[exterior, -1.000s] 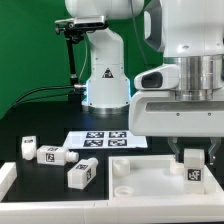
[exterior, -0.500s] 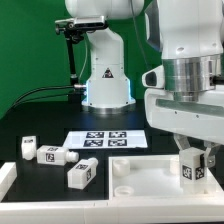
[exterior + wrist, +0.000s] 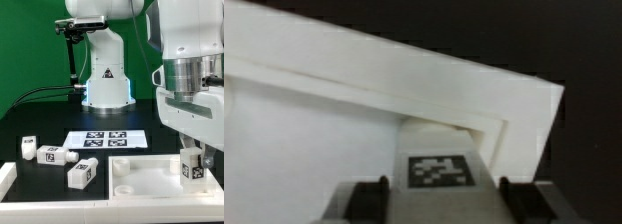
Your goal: Assemble one leg
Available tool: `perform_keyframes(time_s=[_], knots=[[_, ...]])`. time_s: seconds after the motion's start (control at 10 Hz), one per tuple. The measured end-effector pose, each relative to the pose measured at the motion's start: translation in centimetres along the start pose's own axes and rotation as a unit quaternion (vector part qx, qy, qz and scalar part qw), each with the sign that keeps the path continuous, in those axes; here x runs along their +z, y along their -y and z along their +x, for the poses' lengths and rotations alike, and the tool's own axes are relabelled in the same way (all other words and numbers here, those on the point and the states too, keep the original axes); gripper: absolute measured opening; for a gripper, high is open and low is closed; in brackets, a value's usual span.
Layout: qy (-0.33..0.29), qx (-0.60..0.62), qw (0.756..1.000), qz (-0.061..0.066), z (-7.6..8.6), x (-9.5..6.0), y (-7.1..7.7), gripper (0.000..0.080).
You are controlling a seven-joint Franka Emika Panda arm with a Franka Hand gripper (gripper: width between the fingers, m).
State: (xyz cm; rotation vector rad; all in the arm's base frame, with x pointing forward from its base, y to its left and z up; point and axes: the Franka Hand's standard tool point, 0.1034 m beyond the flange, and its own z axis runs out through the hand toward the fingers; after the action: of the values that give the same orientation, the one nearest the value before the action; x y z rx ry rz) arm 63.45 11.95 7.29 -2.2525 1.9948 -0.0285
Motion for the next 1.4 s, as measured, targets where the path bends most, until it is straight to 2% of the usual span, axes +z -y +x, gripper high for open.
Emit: perform_keyframes(time_s=[0.2, 0.4, 0.8, 0.9, 1.0, 1.1, 1.2, 1.4], knots=[[0.012, 0.140, 0.990, 0.002, -0.1, 0.1, 0.4, 0.0287], [0.013, 0.254, 0.967, 0.021, -0.2, 0.2, 0.9, 0.0287], [0.007, 0.243, 0.970, 0.027, -0.3, 0.1, 0.8, 0.0288], [0.007, 0.241, 0.970, 0.027, -0.3, 0.2, 0.8, 0.0366], [0.009, 0.236, 0.971, 0.025, -0.6, -0.1, 0.9, 0.0547], [0.015, 0.224, 0.974, 0.024, -1.3, -1.3, 1.1, 0.0547], [0.022, 0.211, 0.977, 0.034, -1.4, -2.9, 1.6, 0.0628], [0.034, 0.198, 0.978, 0.049, -1.6, -5.4, 2.4, 0.0643]])
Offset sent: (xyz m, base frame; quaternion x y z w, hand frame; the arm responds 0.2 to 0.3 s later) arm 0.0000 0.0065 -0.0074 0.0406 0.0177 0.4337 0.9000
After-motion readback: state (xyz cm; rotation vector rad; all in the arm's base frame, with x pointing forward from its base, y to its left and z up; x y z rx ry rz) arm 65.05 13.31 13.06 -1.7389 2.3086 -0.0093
